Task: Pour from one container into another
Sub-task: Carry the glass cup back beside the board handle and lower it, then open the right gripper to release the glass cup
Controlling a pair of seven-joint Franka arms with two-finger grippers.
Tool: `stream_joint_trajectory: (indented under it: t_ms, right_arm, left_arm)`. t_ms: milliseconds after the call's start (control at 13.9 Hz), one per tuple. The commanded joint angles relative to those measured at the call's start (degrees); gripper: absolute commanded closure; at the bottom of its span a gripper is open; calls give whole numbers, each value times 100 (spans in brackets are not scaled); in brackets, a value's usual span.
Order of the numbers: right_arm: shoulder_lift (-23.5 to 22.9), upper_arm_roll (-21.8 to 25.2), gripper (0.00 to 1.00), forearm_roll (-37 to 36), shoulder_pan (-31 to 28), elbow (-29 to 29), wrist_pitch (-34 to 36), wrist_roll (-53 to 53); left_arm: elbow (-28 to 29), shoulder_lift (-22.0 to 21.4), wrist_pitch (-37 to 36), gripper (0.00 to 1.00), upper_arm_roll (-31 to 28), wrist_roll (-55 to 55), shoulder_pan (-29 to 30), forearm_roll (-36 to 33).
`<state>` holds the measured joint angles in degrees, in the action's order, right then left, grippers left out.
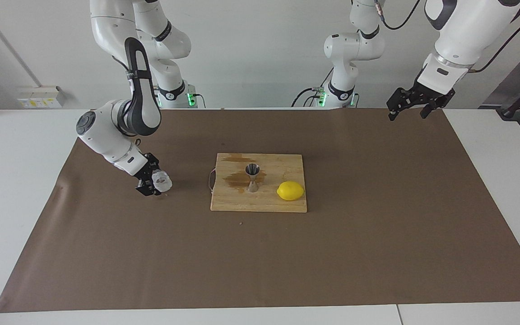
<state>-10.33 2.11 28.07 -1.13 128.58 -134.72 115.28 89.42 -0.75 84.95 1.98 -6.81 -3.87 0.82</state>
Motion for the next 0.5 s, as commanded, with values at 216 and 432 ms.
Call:
stream_joint_trajectory:
  t_ms: [216, 432]
  right_arm:
    - [444, -1, 0, 7, -230, -612, 612, -970]
    - [426, -18, 0, 6, -256, -1377, 649, -1567]
  left_arm:
    - [84, -84, 66, 0, -31, -13, -26, -73]
    - [84, -84, 66, 0, -31, -13, -26, -73]
